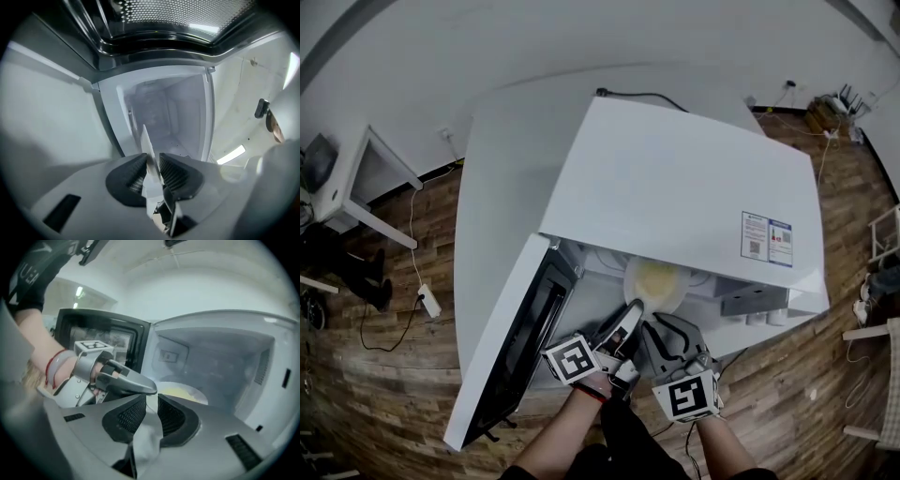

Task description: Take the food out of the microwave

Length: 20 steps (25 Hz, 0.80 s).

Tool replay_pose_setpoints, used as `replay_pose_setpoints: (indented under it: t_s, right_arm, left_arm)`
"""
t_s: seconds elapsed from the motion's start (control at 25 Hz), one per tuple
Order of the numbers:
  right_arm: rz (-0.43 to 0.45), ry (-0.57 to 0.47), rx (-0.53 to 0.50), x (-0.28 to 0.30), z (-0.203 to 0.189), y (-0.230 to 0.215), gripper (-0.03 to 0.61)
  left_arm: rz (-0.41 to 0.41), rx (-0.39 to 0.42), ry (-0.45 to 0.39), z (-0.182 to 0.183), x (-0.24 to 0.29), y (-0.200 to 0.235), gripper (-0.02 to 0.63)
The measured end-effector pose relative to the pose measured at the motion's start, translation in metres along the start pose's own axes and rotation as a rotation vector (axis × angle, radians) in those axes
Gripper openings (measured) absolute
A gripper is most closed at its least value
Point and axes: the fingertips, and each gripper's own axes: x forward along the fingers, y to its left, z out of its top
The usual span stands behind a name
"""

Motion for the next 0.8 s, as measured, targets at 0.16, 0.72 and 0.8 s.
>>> replay_pose_setpoints:
  t_s: [0.16,0.72,0.8]
  right_arm:
    - [-0.099,-0.034,0.297,-0.017,-0.008,-0.021,0.069]
    - [-0.019,-0.165,1.219,0.001,-0.028,-0.03,0.17]
    - [-0.013,-0.159,1.256,0.005,-0.03,-0.028,0.17]
  left_arm:
    - [0.021,-0.042,-0.01,-0.001,-0.004,0.008,0.084]
    - [0.022,-0.086,-0.015,-0.017,-0.02,0.029,0.083]
    - [0.017,-0.098,-0.014,-0.017,-0.019,0.016,0.083]
